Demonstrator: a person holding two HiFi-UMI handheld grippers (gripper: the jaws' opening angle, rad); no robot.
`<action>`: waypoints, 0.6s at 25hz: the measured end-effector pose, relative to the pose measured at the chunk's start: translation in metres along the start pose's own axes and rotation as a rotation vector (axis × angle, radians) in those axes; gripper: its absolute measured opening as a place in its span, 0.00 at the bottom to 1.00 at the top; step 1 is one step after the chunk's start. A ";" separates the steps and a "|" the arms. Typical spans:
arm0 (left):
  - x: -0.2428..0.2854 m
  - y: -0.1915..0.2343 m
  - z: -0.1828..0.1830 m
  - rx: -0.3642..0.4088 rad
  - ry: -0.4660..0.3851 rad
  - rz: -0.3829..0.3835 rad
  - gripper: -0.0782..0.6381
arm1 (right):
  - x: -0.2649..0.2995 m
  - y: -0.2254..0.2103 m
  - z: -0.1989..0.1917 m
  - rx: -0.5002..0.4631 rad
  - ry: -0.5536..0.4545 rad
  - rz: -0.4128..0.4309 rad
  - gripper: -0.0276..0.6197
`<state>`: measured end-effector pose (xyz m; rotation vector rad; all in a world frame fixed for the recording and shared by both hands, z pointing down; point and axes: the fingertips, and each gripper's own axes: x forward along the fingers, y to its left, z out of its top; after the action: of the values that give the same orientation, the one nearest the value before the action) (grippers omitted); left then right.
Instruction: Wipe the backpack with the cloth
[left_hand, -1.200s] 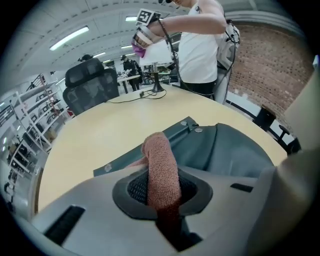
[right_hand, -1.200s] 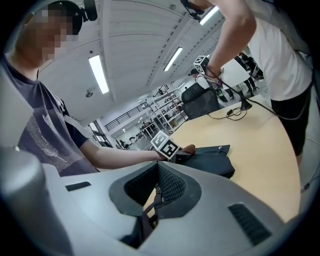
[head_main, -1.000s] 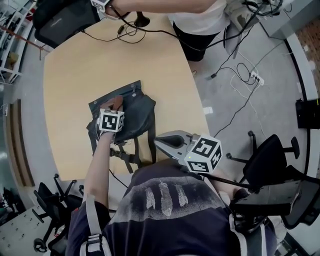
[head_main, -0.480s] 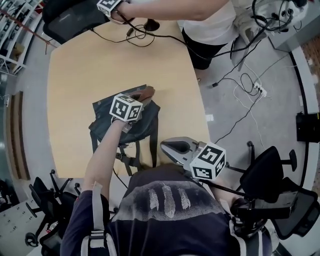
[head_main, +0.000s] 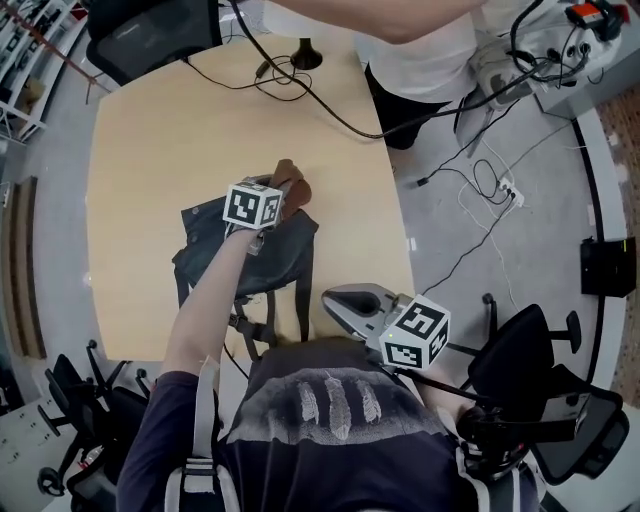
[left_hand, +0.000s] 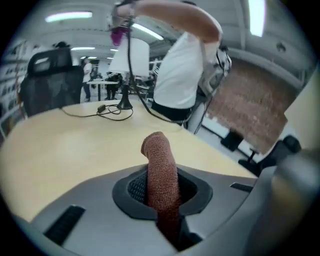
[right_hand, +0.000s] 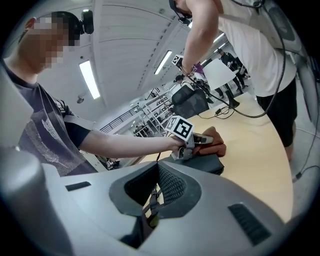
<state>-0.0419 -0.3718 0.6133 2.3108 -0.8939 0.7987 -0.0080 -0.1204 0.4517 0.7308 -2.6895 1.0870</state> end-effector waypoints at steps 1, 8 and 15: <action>0.001 0.005 -0.012 0.094 0.057 0.043 0.19 | 0.000 0.000 0.000 0.001 0.006 -0.003 0.05; -0.007 0.042 -0.047 0.298 0.170 0.204 0.19 | 0.016 0.008 0.000 -0.032 0.069 0.026 0.05; -0.046 0.095 -0.086 0.280 0.243 0.284 0.19 | 0.025 0.015 0.000 -0.064 0.104 0.033 0.05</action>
<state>-0.1671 -0.3576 0.6650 2.2767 -1.0680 1.3705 -0.0367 -0.1207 0.4500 0.6034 -2.6438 1.0121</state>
